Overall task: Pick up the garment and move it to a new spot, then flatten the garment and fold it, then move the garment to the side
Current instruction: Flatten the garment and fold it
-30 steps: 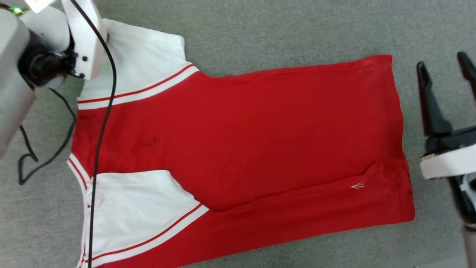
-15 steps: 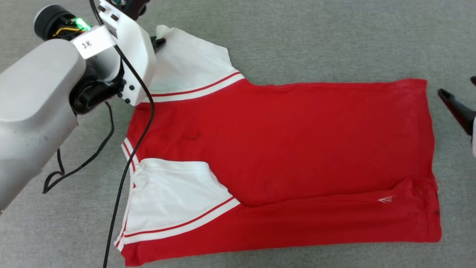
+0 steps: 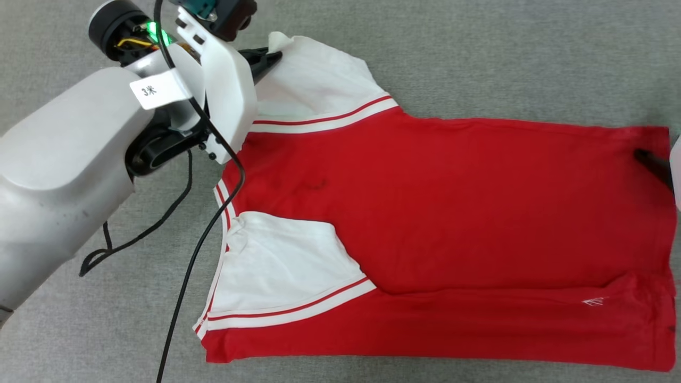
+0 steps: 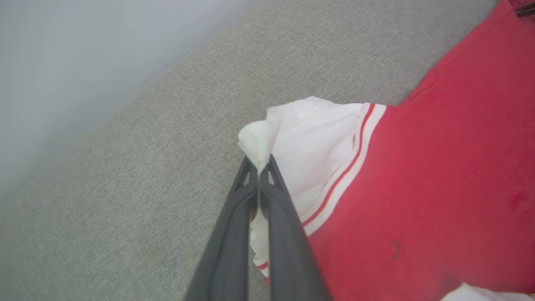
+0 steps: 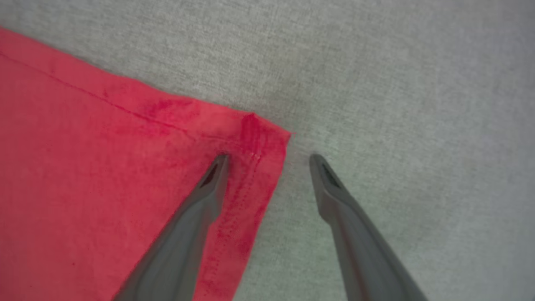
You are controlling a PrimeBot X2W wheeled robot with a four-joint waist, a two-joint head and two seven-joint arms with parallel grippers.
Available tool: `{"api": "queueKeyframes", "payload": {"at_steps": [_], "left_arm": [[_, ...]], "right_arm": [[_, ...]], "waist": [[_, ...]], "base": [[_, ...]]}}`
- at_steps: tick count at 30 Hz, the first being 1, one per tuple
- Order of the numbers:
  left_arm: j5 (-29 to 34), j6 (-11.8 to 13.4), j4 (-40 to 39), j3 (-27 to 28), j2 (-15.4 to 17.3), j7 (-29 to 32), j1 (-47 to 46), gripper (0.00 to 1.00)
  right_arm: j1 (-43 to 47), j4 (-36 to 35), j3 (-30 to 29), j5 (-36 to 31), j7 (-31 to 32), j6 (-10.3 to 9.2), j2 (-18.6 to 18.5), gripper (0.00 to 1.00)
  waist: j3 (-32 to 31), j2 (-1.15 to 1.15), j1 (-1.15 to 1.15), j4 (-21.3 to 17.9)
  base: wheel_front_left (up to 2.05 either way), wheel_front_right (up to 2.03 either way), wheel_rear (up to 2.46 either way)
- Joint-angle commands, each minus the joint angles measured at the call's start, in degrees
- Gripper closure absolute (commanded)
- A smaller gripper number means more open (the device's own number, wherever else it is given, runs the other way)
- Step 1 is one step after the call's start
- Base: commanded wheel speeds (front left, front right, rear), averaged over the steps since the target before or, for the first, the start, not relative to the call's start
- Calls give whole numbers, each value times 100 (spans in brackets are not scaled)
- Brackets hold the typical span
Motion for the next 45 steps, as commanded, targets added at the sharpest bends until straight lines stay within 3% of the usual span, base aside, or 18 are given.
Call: {"api": "queueKeyframes", "payload": {"at_steps": [1,8,9,10,21,30,39,45], "left_arm": [[22,24,-44,9,-22,-36,30,100],[43,74,-248,38,25,-122,31,100],[39,77,-256,38,37,-139,51,100],[32,86,-255,46,47,-164,68,100],[-134,209,-286,59,275,-607,681,100],[-417,673,-933,-27,729,-1049,1809,100],[-777,1213,-1547,-148,1204,-1481,3073,100],[-1030,1358,-1637,-255,1292,-1675,3788,100]], "right_arm": [[-74,90,40,-29,-10,-7,35,0],[141,791,649,170,-107,8,358,0],[124,821,686,182,-220,9,358,64],[88,858,701,203,-327,8,354,100],[6,771,839,364,-1672,-7,54,100],[952,419,840,596,-2519,-6,-98,100],[2308,-151,453,670,-2835,-7,-87,100],[3169,-460,100,704,-2785,-7,65,100]], "waist": [[44,0,0,48],[119,0,0,140],[116,0,0,141],[108,0,0,137],[-640,0,0,16],[-1343,0,0,8],[-1828,0,0,-28],[-1957,0,0,-40]], "base": [[0,0,0],[0,0,0],[0,0,0],[0,0,0],[0,0,0],[0,0,0],[0,0,0],[0,0,0]]}}
